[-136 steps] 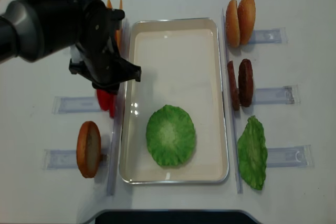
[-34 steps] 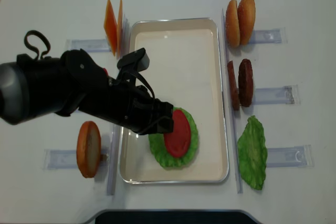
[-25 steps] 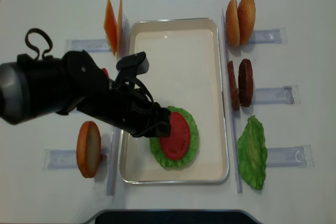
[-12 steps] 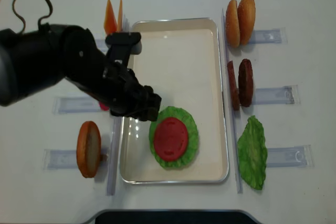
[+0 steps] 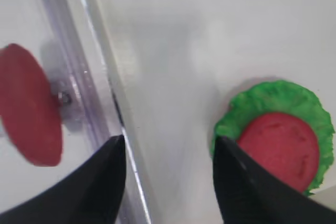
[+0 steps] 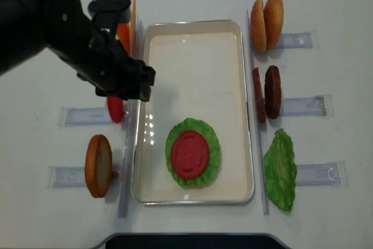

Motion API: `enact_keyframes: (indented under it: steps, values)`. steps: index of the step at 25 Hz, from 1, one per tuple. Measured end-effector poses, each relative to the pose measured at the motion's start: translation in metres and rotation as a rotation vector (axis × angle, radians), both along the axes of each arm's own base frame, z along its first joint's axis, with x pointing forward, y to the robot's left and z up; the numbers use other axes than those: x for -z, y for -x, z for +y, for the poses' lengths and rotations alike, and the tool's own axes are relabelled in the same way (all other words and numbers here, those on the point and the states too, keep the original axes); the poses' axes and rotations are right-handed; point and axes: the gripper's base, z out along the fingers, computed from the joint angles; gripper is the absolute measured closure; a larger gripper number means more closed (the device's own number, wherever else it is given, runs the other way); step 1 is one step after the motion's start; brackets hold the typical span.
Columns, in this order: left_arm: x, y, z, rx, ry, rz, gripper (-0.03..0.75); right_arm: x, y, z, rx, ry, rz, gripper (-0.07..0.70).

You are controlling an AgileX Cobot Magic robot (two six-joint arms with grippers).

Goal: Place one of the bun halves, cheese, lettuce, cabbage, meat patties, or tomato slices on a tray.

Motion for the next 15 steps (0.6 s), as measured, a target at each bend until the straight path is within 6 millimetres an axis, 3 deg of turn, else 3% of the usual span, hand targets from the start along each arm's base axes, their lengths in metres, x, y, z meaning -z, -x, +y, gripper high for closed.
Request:
enact_keyframes:
  steps: [10,15]
  values:
    - [-0.017,-0.006,0.08,-0.174,-0.158,0.002,0.306,0.0,0.0,0.0,0.0,0.0,0.0,0.104]
    - [-0.025,-0.002,0.111,-0.254,-0.216,0.004,0.306,0.0,0.0,0.0,0.0,0.0,0.0,0.104]
